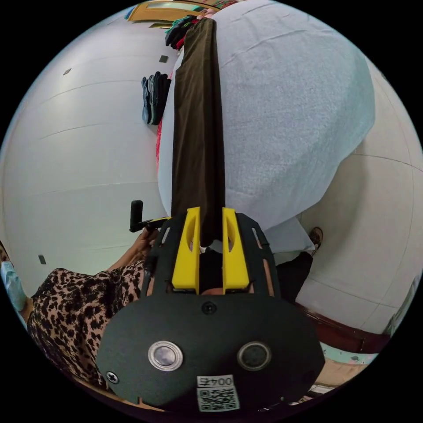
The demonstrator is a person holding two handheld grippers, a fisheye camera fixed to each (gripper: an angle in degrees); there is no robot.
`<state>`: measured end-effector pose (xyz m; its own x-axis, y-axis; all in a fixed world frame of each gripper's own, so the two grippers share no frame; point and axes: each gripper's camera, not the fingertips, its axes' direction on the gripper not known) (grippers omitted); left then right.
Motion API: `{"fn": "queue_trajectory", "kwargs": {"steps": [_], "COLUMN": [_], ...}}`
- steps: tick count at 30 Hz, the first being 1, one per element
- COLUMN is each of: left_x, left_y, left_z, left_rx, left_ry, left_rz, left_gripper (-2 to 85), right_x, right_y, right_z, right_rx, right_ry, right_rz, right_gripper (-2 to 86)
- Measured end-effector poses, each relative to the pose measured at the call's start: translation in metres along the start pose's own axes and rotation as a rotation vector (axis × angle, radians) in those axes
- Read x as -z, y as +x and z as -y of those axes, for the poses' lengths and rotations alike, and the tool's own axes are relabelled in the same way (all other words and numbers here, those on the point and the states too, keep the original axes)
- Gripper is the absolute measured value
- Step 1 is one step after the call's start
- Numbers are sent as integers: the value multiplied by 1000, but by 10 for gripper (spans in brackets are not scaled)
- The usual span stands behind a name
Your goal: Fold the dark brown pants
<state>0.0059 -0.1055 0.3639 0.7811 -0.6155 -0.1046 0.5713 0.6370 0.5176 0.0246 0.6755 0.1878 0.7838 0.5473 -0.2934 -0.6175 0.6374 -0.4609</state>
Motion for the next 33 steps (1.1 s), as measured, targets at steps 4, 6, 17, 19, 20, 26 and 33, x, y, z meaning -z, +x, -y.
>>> {"fn": "queue_trajectory", "kwargs": {"steps": [4,6,17,19,20,26,33], "left_x": [18,32,39,42,42,54,70], "left_y": [-3,-6,-38,-45,-50,-65,-76], "left_z": [3,2,20,18,16,19,30], "left_rx": [-21,-21,27,50,61,67,72], "left_ry": [13,70,56,66,59,48,47], "left_rz": [-2,-14,-165,-210,-244,-317,-410], "left_gripper": [66,67,78,76,75,71,70], "right_x": [-4,-10,-41,-46,-47,-67,-50], "right_y": [26,42,106,119,122,163,207], "right_z": [11,17,7,0,-2,-15,-19], "right_rx": [28,16,5,0,-2,-40,-109], "right_ry": [33,5,-107,-120,-123,-233,-111], "right_rz": [-48,-41,-11,-2,1,16,204], "right_gripper": [108,109,98,98,98,94,83]}}
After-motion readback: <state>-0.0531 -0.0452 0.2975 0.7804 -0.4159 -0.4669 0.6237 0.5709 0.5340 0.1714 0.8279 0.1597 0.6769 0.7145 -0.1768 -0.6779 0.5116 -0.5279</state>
